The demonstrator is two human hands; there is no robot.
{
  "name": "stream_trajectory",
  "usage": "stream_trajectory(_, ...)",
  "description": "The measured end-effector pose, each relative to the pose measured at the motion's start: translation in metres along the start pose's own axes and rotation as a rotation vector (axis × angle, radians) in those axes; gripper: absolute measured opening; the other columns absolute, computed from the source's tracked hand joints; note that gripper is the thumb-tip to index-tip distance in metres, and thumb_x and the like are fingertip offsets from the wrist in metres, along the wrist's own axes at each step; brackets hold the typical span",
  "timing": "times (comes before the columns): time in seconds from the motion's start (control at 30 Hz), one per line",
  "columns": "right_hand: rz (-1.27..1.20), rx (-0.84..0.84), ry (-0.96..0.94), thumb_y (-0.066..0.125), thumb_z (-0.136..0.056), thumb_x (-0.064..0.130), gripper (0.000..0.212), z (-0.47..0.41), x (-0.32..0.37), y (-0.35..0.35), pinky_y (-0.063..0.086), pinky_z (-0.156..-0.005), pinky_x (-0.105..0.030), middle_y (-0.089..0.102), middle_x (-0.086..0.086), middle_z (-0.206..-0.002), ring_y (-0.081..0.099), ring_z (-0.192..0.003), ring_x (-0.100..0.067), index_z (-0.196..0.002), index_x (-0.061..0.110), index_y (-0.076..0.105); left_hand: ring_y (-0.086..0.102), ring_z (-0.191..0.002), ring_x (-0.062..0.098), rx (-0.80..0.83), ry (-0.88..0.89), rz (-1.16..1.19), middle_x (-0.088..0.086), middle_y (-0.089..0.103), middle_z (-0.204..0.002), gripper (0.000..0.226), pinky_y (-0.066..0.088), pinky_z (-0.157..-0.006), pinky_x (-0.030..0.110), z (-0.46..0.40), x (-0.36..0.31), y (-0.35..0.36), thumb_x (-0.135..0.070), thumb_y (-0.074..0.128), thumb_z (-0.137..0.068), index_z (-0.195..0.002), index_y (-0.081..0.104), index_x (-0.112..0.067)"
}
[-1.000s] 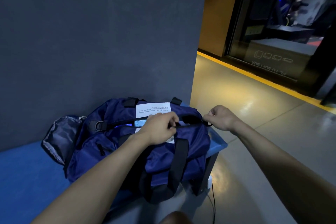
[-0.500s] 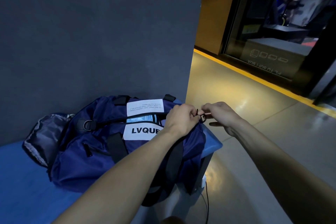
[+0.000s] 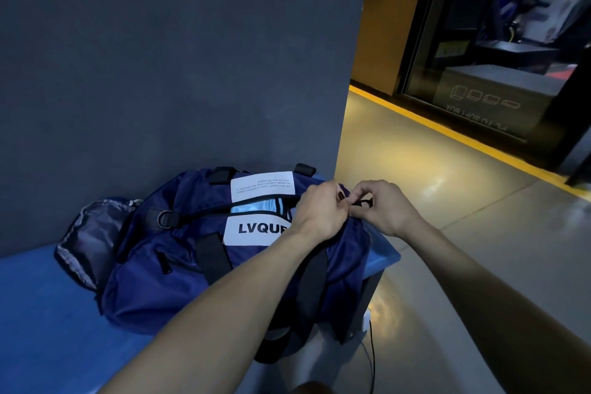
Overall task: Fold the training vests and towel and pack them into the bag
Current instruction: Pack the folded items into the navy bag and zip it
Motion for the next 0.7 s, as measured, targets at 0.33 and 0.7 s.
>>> stream_trajectory(0.33,-0.169,0.095,-0.027,0.082,-0.081,0.017,0.016,0.005,-0.003,0.001,0.048,-0.065,-0.031,0.071,0.003,-0.089,0.061,-0.066,-0.016,-0.091,0.027,0.074,0.066,-0.077,0.015,0.060,-0.067,0.187,-0.002,0.071,-0.080,0.025,0.050,-0.070,0.031,-0.001,0.002,-0.006,-0.039,0.071,-0.094,-0.081,0.063,-0.019)
stream_trajectory(0.7,0.054,-0.036,-0.025,0.072,-0.091,0.023,0.010,0.004,-0.011,-0.003,0.049,-0.071,-0.031,0.069,0.010,-0.087,0.062,-0.080,-0.010,-0.083,0.025,0.066,0.064,-0.094,0.028,-0.074,-0.183,-0.026,0.000,0.069,-0.093,0.018,0.054,-0.084,0.041,0.001,0.021,-0.045,-0.038,0.061,-0.095,-0.087,0.060,-0.022)
Point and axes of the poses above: each hand's wrist, its own z-axis away from the middle knuckle, its own y-axis out of the palm, x = y × z, the point moved 2 cm from there along -z, towards the middle knuckle
